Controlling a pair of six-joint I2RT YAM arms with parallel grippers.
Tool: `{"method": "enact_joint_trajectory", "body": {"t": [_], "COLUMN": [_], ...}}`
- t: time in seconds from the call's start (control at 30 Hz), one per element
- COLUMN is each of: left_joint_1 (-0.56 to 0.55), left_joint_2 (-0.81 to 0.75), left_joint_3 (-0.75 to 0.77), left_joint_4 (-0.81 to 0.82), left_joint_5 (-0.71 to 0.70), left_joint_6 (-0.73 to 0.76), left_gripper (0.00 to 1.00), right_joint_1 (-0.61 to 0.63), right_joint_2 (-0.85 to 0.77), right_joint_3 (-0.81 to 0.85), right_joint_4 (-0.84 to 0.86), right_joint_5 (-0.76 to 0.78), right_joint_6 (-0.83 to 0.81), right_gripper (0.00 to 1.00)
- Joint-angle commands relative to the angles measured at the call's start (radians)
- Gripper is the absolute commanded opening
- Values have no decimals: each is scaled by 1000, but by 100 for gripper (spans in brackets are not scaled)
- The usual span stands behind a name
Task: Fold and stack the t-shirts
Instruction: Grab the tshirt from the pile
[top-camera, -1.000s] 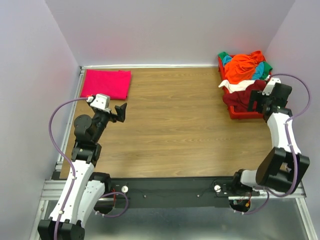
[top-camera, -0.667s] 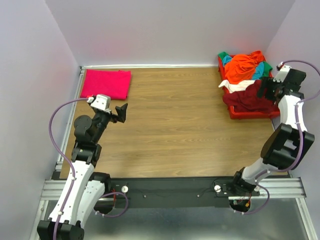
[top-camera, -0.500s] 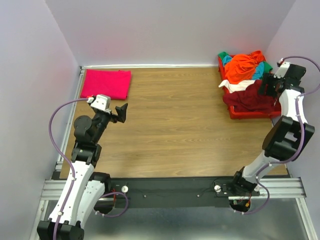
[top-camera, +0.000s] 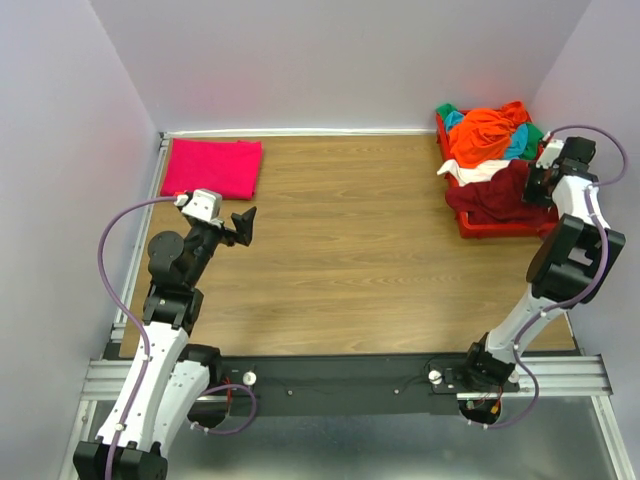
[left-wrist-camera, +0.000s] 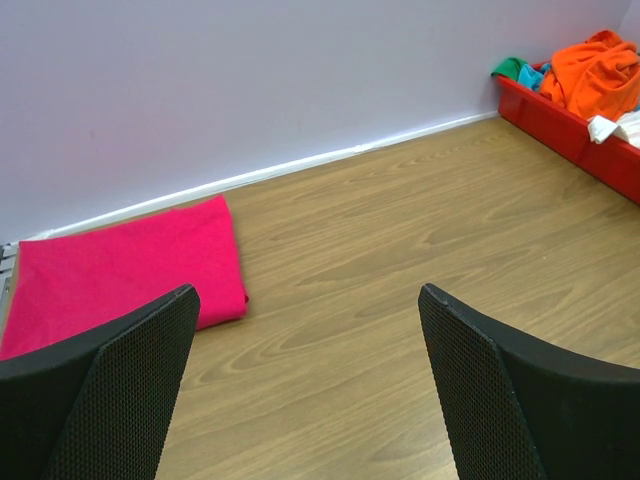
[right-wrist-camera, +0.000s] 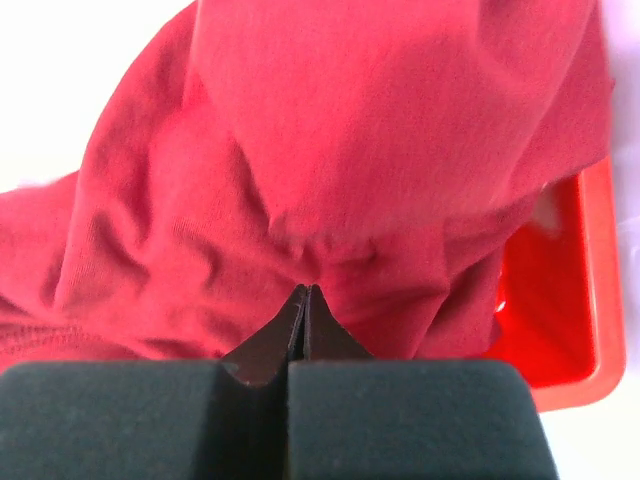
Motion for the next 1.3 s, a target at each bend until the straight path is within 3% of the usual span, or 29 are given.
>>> {"method": "enact_joint_trajectory", "body": {"t": [0.0,0.27,0.3,0.43,0.5,0.6,0.67,0.73,0.77,0.8,0.83,0.9,1.1,1.27], "left_joint_1": [-5,-7,-7,-7,-10,-14,-14,-14,-14,-16,-16,-16,-16,-14], "left_joint_2": [-6,-1,-1,-6,-6,14,23,30,33,33,33,37,42,47], "left_joint_3": [-6,-3,-3,-6,-7,-6,-3,-3,-3,-3,-3,-3,-1,-1], "left_joint_4": [9,9,8,8,8,9,9,6,6,5,6,5,3,3], "left_joint_5": [15,19,21,21,15,16,19,18,16,15,15,10,9,13], "left_joint_6": [11,10,10,10,11,11,11,11,13,13,13,14,14,13], "left_gripper": [98,98,98,98,98,98,98,98,98,98,98,98,98,98], "right_joint_1": [5,6,6,6,6,8,8,8,9,9,9,9,23,96], "right_joint_2": [-79,-241,-210,-112,-74,2,41,54,57,55,49,14,-205,-406], "right_joint_3": [-38,-51,-37,-12,9,38,46,42,37,31,19,-6,-43,27], "right_joint_4": [-23,-11,-11,-11,-11,-9,-11,-11,-11,-11,-11,-12,-9,-60], "right_joint_5": [-7,-18,2,62,88,135,151,145,136,137,137,128,50,22], "right_joint_6": [-26,-23,-22,-12,-9,-12,-20,-26,-34,-39,-40,-52,-59,-59], "right_gripper": [1,3,21,79,88,90,89,77,67,50,20,1,1,1]}}
